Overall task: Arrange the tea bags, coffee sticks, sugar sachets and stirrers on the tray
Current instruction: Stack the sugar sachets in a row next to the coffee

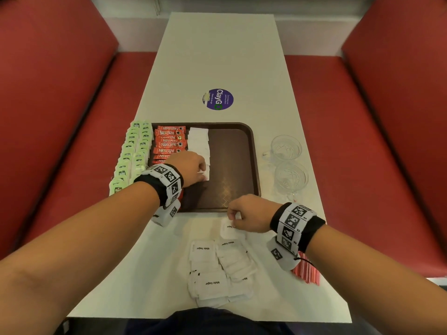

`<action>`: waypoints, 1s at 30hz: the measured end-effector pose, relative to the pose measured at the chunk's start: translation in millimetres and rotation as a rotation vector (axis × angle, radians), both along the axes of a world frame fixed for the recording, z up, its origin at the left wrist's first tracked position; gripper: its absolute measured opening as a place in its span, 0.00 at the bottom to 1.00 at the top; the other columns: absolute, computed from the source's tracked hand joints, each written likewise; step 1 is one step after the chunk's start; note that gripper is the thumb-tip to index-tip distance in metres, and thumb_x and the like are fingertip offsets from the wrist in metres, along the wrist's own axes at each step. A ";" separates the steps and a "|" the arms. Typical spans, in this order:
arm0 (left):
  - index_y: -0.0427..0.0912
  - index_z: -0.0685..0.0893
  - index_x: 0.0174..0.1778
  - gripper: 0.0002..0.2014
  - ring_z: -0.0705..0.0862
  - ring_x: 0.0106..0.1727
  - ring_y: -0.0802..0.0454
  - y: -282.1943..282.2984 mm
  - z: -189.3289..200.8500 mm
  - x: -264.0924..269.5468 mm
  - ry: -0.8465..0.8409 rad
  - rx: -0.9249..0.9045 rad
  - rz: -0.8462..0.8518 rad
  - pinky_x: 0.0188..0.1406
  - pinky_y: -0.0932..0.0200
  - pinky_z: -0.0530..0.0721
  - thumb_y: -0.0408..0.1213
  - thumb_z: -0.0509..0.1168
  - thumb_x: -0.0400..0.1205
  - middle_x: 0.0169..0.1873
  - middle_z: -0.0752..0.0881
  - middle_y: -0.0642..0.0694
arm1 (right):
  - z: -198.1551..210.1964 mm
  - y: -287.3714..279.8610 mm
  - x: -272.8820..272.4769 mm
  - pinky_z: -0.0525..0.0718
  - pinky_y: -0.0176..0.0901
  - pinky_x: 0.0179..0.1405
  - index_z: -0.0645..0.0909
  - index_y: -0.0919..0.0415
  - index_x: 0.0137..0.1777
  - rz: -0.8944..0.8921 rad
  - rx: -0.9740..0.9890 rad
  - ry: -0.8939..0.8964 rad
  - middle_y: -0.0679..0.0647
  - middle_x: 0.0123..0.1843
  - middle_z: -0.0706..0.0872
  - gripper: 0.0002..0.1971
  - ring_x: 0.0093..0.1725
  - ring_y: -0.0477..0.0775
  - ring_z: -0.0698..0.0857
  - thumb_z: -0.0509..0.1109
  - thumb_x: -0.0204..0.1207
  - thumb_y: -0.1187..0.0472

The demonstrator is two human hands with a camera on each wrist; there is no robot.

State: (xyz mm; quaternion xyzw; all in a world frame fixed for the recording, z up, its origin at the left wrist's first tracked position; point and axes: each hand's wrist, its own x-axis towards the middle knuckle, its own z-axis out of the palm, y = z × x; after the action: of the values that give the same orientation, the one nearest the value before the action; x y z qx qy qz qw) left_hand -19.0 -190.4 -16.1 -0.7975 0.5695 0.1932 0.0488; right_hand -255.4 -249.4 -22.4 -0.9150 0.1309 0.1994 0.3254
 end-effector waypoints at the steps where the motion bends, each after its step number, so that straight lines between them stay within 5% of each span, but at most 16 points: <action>1: 0.54 0.86 0.54 0.12 0.84 0.51 0.54 6.5 5.8 -6.8 0.045 -0.048 -0.001 0.54 0.53 0.84 0.54 0.70 0.79 0.49 0.87 0.55 | 1.3 -0.9 -0.7 0.72 0.34 0.39 0.79 0.52 0.47 -0.030 0.006 -0.031 0.42 0.44 0.80 0.03 0.38 0.36 0.75 0.71 0.80 0.59; 5: 0.56 0.87 0.50 0.07 0.83 0.46 0.58 44.2 21.8 -42.8 0.147 -0.022 -0.156 0.49 0.59 0.81 0.52 0.69 0.80 0.45 0.86 0.59 | 2.5 -2.2 -5.8 0.79 0.41 0.51 0.75 0.51 0.66 -0.144 0.071 -0.069 0.45 0.52 0.83 0.16 0.49 0.45 0.82 0.70 0.80 0.63; 7: 0.54 0.87 0.52 0.10 0.83 0.47 0.58 65.4 17.0 -57.7 0.166 0.065 -0.271 0.48 0.61 0.80 0.51 0.71 0.78 0.48 0.86 0.59 | 2.0 -0.3 -9.6 0.79 0.33 0.52 0.70 0.48 0.76 -0.127 0.079 -0.063 0.39 0.55 0.80 0.25 0.49 0.38 0.81 0.67 0.81 0.66; 9: 0.54 0.86 0.56 0.15 0.82 0.51 0.57 83.6 3.6 -67.7 0.171 0.174 -0.323 0.48 0.61 0.77 0.52 0.74 0.76 0.52 0.85 0.57 | 2.5 2.1 -12.8 0.81 0.29 0.44 0.72 0.44 0.76 -0.103 0.072 -0.039 0.37 0.56 0.79 0.27 0.40 0.35 0.84 0.62 0.81 0.70; 11: 0.53 0.84 0.59 0.21 0.82 0.55 0.53 97.5 -10.8 -74.5 0.158 0.238 -0.329 0.53 0.55 0.81 0.56 0.76 0.73 0.55 0.82 0.55 | 1.3 4.2 -15.6 0.89 0.43 0.45 0.77 0.41 0.65 -0.095 0.066 -0.029 0.45 0.61 0.82 0.23 0.36 0.42 0.89 0.60 0.80 0.70; 13: 0.53 0.82 0.62 0.26 0.80 0.57 0.51 107.1 -20.3 -78.4 0.131 0.241 -0.330 0.56 0.50 0.83 0.57 0.77 0.71 0.57 0.79 0.54 | 1.0 6.8 -17.0 0.87 0.52 0.55 0.78 0.41 0.52 -0.093 0.042 -0.057 0.47 0.61 0.84 0.17 0.47 0.48 0.90 0.62 0.79 0.68; 15: 0.52 0.80 0.64 0.27 0.78 0.60 0.51 112.5 -24.3 -81.3 0.123 0.213 -0.319 0.58 0.50 0.81 0.55 0.78 0.71 0.59 0.78 0.52 | 0.3 8.1 -17.5 0.82 0.50 0.61 0.76 0.43 0.47 -0.094 0.020 -0.086 0.47 0.57 0.86 0.14 0.56 0.48 0.85 0.65 0.80 0.67; 20: 0.49 0.77 0.68 0.27 0.78 0.61 0.48 113.5 -25.8 -89.4 0.136 0.210 -0.270 0.57 0.52 0.78 0.46 0.78 0.74 0.59 0.81 0.49 | -3.4 13.0 -14.8 0.76 0.45 0.71 0.81 0.54 0.71 -0.146 -0.055 -0.005 0.53 0.72 0.82 0.16 0.71 0.53 0.79 0.62 0.87 0.65; 26: 0.49 0.80 0.67 0.19 0.82 0.59 0.45 112.6 -20.2 -86.9 0.099 0.270 -0.283 0.55 0.51 0.80 0.48 0.70 0.81 0.59 0.84 0.47 | 3.1 19.7 -10.4 0.77 0.42 0.53 0.79 0.60 0.61 -0.193 -0.068 0.008 0.54 0.59 0.82 0.11 0.56 0.54 0.81 0.56 0.89 0.63; 30: 0.51 0.82 0.59 0.14 0.82 0.52 0.50 108.8 -1.4 -73.3 0.101 0.101 -0.227 0.51 0.54 0.80 0.53 0.65 0.83 0.54 0.84 0.50 | 5.0 21.2 -8.4 0.76 0.46 0.44 0.77 0.57 0.47 -0.270 -0.008 -0.082 0.51 0.43 0.80 0.11 0.43 0.53 0.78 0.54 0.84 0.68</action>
State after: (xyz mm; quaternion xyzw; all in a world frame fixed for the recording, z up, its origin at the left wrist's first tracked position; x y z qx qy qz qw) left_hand -92.3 -81.6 -17.5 -0.7139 0.6471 0.2547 0.0819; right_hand -263.8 -228.2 -17.4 -0.8977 0.2403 0.1156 0.3507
